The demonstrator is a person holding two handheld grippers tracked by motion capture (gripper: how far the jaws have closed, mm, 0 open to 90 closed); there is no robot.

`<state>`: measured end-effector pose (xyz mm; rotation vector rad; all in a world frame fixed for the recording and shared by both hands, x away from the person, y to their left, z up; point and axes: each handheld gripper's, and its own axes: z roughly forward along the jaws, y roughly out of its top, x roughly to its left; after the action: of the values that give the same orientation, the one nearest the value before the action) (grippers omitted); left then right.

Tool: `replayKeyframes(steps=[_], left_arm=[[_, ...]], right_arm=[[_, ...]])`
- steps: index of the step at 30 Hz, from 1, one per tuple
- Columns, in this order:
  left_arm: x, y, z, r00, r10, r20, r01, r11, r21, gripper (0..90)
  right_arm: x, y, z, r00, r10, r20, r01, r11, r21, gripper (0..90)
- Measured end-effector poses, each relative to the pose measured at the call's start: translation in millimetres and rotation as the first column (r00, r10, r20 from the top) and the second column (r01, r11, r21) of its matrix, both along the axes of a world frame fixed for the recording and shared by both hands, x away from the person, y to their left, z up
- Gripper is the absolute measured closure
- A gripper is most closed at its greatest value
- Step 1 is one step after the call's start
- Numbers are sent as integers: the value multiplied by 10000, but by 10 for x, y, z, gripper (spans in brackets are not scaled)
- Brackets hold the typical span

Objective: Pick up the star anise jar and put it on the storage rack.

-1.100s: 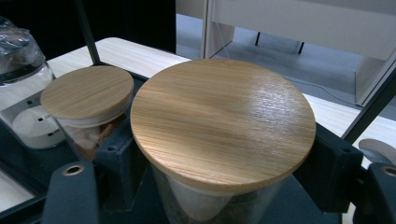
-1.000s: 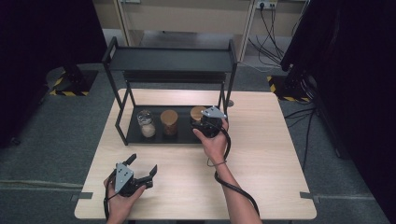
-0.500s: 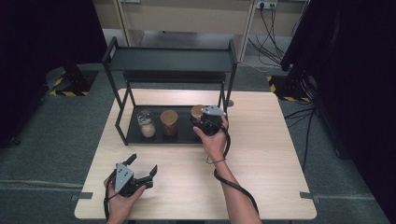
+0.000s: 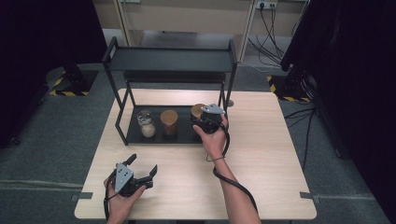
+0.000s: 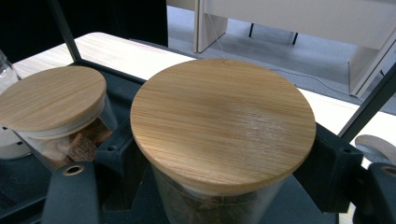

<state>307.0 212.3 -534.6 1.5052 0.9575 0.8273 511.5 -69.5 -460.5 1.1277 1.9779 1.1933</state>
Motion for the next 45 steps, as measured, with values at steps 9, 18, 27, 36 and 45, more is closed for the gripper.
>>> replayKeyframes(steps=[9, 18, 27, 36, 45], left_arm=[[-2, -2, 0, 10000, -5, 2, 5, 10000, 17, 75], [-3, -5, 0, 10000, -20, 7, 20, 10000, 22, 76], [-2, -7, 0, 10000, -38, -3, 38, 10000, 13, 76], [-3, -8, 0, 10000, -54, 1, 54, 10000, 22, 76], [-3, -11, 0, 10000, -71, 22, 71, 10000, 24, 75]], right_arm=[[41, 1, -32, 9999, -95, -118, 95, 10000, 23, 257], [74, 7, -66, 9996, -178, -236, 178, 9998, -4, 257], [101, 12, -112, 9993, -224, -312, 222, 9997, -51, 257], [111, 53, -166, 9990, -182, -415, 176, 9997, -140, 257], [118, 77, -221, 9987, -170, -480, 162, 9997, -168, 257]])
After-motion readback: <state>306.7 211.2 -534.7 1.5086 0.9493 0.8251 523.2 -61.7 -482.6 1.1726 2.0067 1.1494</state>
